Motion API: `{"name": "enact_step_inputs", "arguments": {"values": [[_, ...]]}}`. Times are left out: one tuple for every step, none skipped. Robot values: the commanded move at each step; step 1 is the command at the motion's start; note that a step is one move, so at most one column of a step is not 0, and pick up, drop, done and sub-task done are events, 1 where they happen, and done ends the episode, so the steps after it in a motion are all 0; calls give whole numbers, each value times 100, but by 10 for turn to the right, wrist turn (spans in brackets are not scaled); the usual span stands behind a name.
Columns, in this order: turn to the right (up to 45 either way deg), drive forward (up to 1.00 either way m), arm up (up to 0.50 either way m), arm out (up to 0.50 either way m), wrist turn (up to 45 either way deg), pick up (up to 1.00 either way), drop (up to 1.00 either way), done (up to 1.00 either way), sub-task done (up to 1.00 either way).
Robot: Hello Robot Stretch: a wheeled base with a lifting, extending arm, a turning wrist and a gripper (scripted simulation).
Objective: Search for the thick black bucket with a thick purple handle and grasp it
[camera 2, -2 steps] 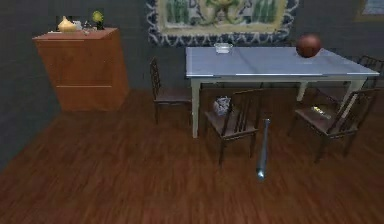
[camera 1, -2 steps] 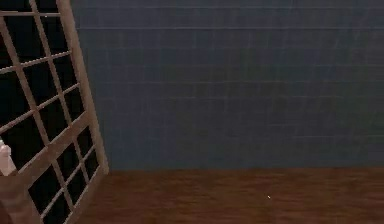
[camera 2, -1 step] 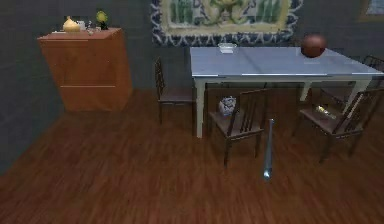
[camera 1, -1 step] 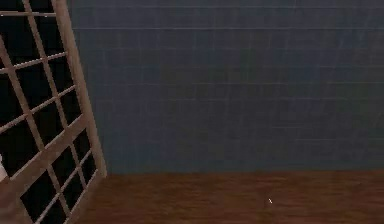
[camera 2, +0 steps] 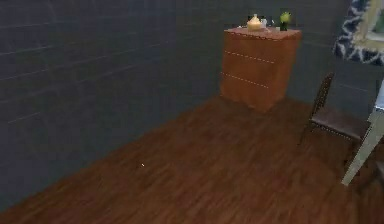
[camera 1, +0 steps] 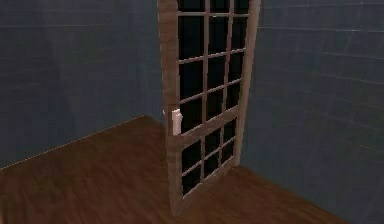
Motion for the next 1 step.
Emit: {"name": "enact_step_inputs", "arguments": {"values": [[-450, 0, 0, 0, 0, 0, 0, 0, 0]]}}
